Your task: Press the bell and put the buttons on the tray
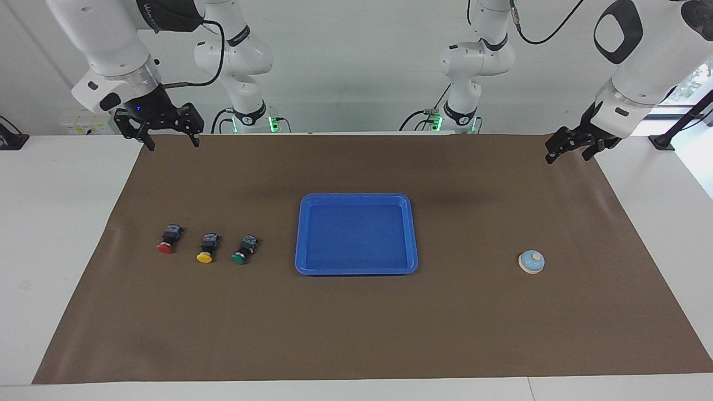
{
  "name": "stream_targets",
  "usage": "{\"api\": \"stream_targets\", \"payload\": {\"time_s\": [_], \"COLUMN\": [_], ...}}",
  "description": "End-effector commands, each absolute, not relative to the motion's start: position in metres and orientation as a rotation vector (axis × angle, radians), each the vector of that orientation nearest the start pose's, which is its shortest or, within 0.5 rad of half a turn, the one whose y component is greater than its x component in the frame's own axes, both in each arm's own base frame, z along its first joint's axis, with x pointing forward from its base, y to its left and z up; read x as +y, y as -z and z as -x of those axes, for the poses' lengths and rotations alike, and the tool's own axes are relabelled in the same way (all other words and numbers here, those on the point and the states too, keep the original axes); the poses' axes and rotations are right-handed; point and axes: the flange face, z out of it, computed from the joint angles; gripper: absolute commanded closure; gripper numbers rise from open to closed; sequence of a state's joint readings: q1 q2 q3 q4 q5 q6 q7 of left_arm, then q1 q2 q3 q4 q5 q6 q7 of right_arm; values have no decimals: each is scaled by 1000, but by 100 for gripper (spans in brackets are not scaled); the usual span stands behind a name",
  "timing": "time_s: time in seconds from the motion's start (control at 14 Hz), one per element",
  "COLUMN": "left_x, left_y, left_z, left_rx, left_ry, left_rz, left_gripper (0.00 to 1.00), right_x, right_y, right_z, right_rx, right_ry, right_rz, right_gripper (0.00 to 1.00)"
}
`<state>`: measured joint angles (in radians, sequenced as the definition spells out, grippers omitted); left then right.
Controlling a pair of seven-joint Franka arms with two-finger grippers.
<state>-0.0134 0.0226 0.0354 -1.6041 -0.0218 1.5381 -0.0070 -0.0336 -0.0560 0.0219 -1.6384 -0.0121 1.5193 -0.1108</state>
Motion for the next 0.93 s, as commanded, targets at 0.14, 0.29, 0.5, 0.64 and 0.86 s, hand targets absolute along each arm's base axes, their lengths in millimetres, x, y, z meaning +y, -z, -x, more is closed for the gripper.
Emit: {"api": "stream_targets", "payload": {"time_s": [0.14, 0.29, 0.5, 0.64, 0.86], "left_x": [10, 14, 8, 12, 11], "left_y": [-596, -596, -593, -589, -569], "left_z": [-550, -550, -551, -556, -555], "left_rx": [-42, -62, -38, -39, -41], "left_ry": [-121, -119, -119, 3, 86], "left_rz": [3172, 3172, 3170, 3172, 3171], "left_gripper": [0, 0, 0, 14, 67], "right_x": [-7, -7, -7, -7, -7], "right_y": [-620, -620, -620, -620, -620], "right_z": [-527, -527, -527, -527, -527], "right_rx": [-173, -173, -173, -173, -175], "right_ry": [-115, -115, -115, -117, -115], "right_rz": [3144, 3144, 3143, 3144, 3144], "right_gripper": [0, 0, 0, 0, 0]}}
